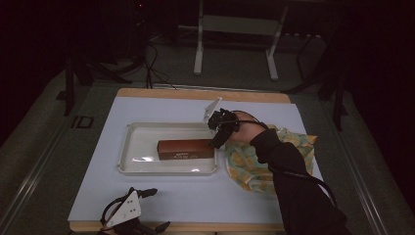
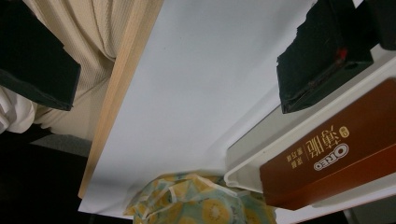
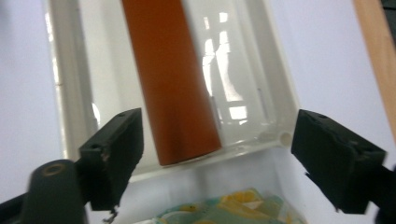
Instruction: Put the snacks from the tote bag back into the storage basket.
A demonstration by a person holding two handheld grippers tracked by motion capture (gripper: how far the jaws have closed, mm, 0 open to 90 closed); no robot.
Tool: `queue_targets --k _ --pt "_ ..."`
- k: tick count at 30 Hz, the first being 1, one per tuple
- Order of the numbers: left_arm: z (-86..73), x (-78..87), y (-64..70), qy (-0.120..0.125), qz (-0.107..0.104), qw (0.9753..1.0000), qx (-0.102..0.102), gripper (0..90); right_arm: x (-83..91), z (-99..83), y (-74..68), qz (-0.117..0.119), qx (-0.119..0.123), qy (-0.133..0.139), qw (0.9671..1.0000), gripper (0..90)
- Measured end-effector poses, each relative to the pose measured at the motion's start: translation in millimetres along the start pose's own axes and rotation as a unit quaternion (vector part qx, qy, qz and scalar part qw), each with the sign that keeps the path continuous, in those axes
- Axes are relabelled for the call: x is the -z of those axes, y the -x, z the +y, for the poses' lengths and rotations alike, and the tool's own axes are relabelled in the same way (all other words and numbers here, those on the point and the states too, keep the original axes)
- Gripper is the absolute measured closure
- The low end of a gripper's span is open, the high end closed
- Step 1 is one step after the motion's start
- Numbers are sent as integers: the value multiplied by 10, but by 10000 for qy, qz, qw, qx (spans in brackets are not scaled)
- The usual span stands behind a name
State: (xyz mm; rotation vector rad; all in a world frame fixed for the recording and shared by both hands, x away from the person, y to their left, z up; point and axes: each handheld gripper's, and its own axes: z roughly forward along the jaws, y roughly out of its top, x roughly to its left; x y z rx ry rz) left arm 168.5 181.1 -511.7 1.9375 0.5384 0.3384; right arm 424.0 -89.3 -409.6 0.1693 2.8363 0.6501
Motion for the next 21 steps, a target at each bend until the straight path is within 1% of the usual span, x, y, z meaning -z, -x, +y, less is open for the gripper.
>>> queue_targets --k 2,3,4,5,8,9,11,12,14,15,17,21 --pt "-1 0 -1 1 7 10000 5 0 28 -35 25 -43 -137 84 9999 132" --pt "0 0 -2 0 8 10000 5 0 41 -52 35 -110 -218 126 9996 132" --pt "0 -1 -2 1 12 10000 5 0 57 -74 46 -105 -299 189 9993 124" --pt "0 -2 -2 1 14 10000 5 0 77 -106 54 -43 -324 234 9992 108" --pt "0 -2 -2 0 20 10000 8 0 104 -172 66 -30 -370 243 9990 108" --pt "0 -2 -2 0 20 10000 10 0 115 -197 68 -42 -394 264 9989 108" --pt "0 -3 -2 -3 18 10000 5 0 138 -246 69 -153 -516 272 9982 108" --pt "0 -4 -2 -7 15 10000 8 0 145 -262 71 -175 -534 294 9980 108" --pt "0 -4 -4 -11 16 10000 3 0 170 -303 70 -332 -656 302 9968 109" --pt "0 -3 -5 -9 15 10000 0 0 192 -325 71 -369 -703 337 9963 108" --pt "-1 -2 -7 -21 19 10000 -10 0 235 -364 76 -468 -903 436 9939 112" --pt "0 -3 -3 -20 13 10000 -3 0 305 -454 89 -632 -1108 579 9901 129"
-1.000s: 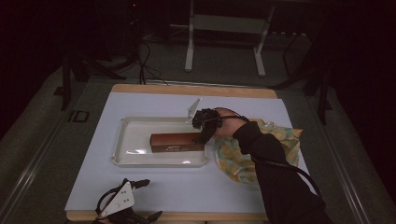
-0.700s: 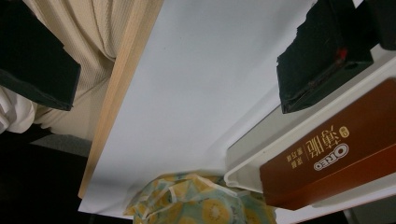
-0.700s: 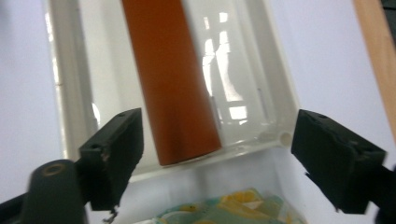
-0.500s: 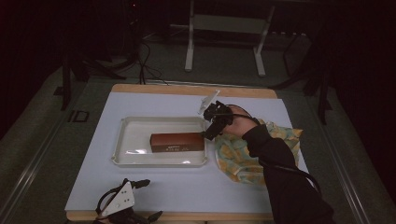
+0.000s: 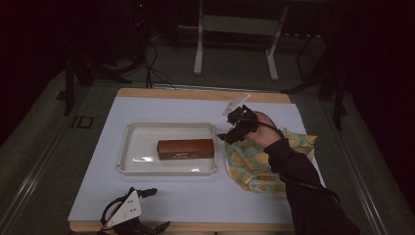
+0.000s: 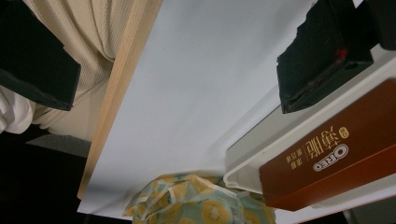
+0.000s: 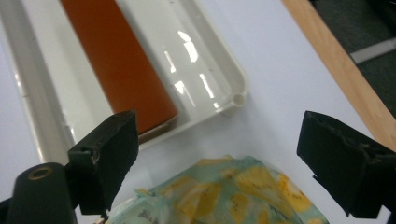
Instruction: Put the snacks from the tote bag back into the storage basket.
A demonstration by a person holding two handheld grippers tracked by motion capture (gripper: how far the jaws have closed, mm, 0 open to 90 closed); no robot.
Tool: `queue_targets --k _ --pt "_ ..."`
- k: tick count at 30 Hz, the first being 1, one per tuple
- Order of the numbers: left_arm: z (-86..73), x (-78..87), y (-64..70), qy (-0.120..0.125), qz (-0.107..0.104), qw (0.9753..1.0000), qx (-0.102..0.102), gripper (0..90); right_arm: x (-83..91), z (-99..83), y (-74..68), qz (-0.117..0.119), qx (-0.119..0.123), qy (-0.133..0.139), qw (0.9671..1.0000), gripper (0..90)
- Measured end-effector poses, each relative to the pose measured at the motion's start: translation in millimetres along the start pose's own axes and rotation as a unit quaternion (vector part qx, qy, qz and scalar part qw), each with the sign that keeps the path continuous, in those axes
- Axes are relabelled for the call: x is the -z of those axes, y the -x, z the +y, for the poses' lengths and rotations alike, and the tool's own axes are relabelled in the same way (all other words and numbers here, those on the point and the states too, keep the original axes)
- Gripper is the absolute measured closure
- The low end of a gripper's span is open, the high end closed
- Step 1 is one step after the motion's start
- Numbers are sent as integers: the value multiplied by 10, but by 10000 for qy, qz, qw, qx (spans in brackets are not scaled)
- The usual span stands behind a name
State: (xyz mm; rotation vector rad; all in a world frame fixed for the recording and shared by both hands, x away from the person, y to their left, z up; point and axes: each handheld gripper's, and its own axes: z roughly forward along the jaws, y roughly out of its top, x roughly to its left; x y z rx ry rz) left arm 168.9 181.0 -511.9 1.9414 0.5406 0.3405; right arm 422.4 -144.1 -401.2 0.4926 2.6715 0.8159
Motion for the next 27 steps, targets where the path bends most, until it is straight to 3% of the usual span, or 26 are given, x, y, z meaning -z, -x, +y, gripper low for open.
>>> queue_targets --k 8,12,18,27 --pt "0 -6 0 -14 -6 10000 -10 0 95 -169 30 -170 -353 254 9989 129" --pt "0 -5 1 -9 0 10000 0 0 173 -308 51 -480 -757 505 9947 129" --pt "0 -8 -3 -14 -4 10000 -3 0 270 -472 60 -805 -859 721 9904 129" --pt "1 0 -7 8 12 10000 13 0 394 -713 66 -992 -1191 990 9829 129"
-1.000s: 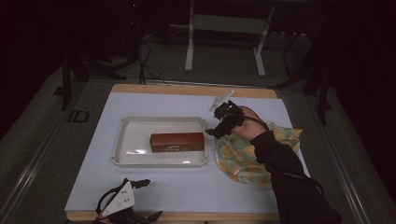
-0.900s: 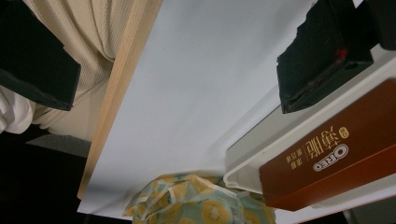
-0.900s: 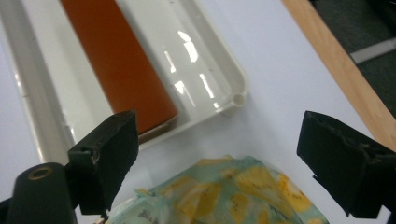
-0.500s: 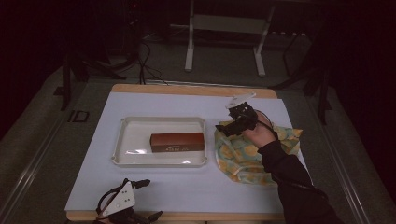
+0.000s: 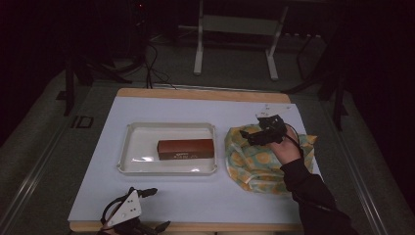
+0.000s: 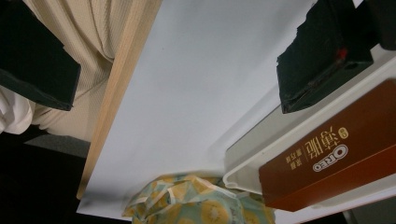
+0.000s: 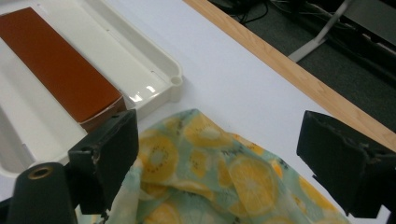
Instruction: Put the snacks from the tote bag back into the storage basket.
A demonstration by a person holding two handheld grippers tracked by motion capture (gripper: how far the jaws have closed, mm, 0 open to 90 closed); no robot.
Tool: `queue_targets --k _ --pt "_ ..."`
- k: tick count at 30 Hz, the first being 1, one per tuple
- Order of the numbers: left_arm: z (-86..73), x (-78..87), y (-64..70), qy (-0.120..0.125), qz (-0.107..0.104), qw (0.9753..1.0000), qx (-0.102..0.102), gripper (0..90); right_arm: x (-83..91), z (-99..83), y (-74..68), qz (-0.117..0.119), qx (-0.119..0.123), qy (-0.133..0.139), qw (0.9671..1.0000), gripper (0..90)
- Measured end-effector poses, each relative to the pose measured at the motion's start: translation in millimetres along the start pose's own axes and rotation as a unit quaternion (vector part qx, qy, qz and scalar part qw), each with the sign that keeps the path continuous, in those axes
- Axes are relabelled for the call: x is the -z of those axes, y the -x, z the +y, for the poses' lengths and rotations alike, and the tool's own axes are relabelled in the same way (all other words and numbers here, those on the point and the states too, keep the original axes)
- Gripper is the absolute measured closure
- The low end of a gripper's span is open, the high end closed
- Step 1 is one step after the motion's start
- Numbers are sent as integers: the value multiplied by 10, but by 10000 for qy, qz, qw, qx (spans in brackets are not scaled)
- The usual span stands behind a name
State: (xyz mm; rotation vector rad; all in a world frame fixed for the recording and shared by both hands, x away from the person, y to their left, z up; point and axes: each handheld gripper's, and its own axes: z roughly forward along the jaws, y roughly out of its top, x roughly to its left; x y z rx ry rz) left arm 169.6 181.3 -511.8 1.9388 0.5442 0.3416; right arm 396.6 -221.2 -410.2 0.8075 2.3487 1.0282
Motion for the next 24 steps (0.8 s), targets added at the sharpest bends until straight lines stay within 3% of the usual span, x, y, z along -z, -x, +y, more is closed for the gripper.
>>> queue_targets --k 3,7,10,16,20,24 --pt "0 0 3 -3 -3 10000 -2 0 82 -125 55 -163 -241 172 9994 129" --pt "1 -2 1 -10 2 10000 -9 0 145 -253 95 -335 -390 255 9984 129" --pt "2 -4 -7 -6 4 10000 -11 0 191 -348 122 -336 -571 302 9973 128" --pt "2 -8 -10 -12 9 10000 -10 0 287 -521 119 -590 -741 457 9945 128" --pt "3 -5 -14 -7 12 10000 -13 0 344 -645 107 -597 -823 504 9935 126" --pt "4 -4 -10 -4 13 10000 -12 0 398 -765 85 -747 -930 642 9908 121"
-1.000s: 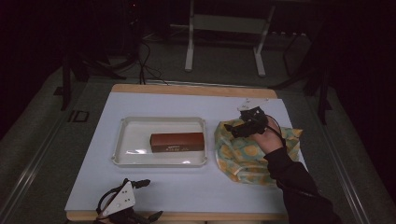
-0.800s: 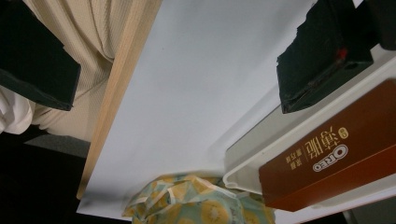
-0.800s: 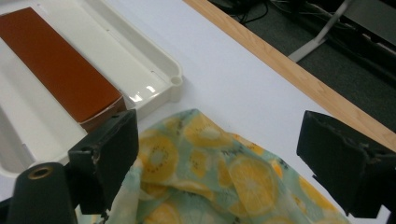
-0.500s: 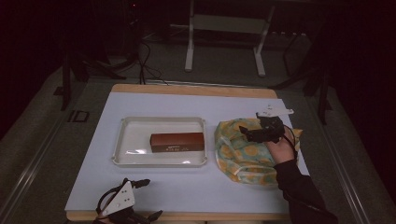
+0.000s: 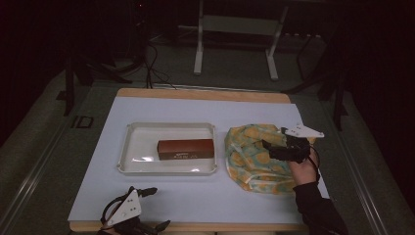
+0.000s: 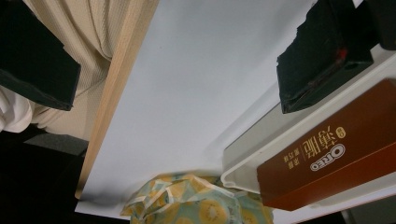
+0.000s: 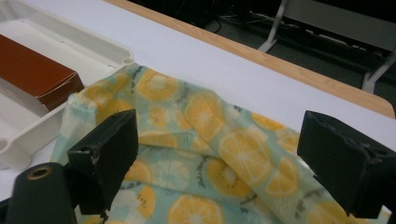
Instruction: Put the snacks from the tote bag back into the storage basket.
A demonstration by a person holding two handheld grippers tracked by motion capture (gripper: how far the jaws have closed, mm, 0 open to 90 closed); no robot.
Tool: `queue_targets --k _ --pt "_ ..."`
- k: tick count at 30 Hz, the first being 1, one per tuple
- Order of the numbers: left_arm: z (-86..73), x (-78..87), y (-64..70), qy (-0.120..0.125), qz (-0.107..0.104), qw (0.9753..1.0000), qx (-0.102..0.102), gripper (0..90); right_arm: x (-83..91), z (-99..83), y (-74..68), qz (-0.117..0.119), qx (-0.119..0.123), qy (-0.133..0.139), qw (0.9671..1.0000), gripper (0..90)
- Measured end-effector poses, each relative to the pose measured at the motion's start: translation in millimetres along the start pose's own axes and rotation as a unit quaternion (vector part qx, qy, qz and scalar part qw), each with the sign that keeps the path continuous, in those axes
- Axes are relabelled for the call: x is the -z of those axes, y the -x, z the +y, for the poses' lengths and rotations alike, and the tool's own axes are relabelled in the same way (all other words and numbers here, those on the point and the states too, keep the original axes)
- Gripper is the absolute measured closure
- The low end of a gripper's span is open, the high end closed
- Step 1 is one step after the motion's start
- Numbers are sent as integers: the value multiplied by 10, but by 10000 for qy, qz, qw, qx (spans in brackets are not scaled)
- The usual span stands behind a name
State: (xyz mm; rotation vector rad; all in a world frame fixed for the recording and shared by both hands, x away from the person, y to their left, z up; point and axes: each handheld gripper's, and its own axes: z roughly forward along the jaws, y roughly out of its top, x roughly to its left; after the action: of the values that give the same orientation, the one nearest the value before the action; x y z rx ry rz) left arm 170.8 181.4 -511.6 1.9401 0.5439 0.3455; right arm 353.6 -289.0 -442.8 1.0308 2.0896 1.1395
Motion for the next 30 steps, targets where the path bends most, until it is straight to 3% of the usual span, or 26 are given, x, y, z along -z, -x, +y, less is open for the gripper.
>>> queue_targets --k 10,22,30 --pt "1 -1 0 2 -9 10000 -1 0 140 -233 -74 -474 -26 230 9986 121" --pt "2 -3 5 -13 -32 10000 -26 0 259 -483 -136 -590 -88 244 9979 121" --pt "4 -6 9 -27 -41 10000 -36 0 338 -631 -105 -754 -182 305 9965 121"
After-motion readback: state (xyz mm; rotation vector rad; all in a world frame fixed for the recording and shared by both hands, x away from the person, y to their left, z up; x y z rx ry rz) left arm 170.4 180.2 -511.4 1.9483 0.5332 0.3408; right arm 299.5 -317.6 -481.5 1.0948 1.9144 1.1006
